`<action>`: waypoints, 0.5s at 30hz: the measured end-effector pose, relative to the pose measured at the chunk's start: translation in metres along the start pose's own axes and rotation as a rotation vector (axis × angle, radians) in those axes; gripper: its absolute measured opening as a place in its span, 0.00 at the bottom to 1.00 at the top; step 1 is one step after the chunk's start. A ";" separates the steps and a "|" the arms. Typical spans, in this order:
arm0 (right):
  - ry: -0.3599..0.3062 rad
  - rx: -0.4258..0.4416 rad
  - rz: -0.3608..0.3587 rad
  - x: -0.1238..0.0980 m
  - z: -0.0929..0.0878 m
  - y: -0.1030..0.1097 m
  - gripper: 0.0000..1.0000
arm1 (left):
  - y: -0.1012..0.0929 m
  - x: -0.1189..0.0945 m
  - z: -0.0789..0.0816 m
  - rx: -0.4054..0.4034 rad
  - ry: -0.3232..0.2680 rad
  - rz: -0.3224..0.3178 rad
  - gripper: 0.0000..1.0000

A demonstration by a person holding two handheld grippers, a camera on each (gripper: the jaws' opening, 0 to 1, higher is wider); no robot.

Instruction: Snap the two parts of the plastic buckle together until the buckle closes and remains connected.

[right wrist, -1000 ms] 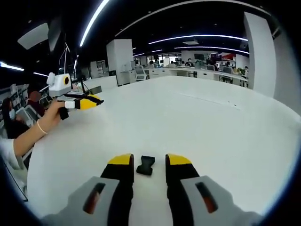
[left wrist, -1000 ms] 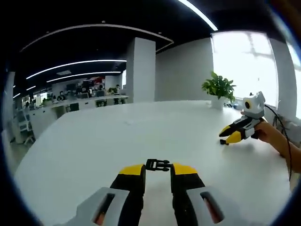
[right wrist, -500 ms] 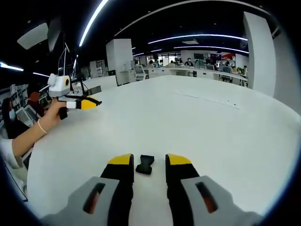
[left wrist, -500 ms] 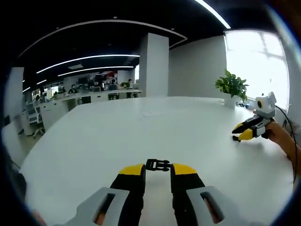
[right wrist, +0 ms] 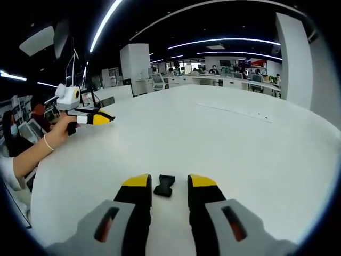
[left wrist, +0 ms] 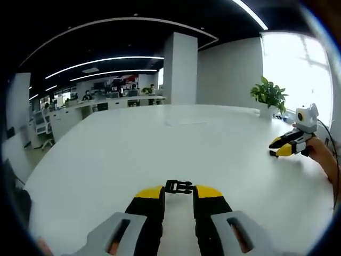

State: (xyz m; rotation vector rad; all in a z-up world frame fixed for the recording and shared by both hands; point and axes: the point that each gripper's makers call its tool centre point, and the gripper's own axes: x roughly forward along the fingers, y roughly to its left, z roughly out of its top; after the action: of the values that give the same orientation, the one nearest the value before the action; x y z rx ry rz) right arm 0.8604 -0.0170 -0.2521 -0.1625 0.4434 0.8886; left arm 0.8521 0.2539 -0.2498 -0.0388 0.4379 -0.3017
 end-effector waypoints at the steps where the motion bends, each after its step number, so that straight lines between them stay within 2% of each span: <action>1: 0.000 0.000 0.000 0.000 0.000 0.001 0.26 | 0.001 0.000 0.000 -0.001 0.001 0.001 0.20; 6: 0.003 0.001 0.000 0.001 -0.001 0.004 0.26 | 0.006 -0.004 -0.003 -0.002 0.013 0.020 0.20; 15: 0.001 0.000 0.002 -0.004 -0.003 0.008 0.25 | 0.003 -0.001 -0.007 -0.003 0.048 0.019 0.20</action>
State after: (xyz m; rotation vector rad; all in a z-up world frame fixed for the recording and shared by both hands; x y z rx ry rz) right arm 0.8511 -0.0157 -0.2523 -0.1628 0.4448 0.8902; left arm 0.8492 0.2572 -0.2563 -0.0303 0.4864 -0.2836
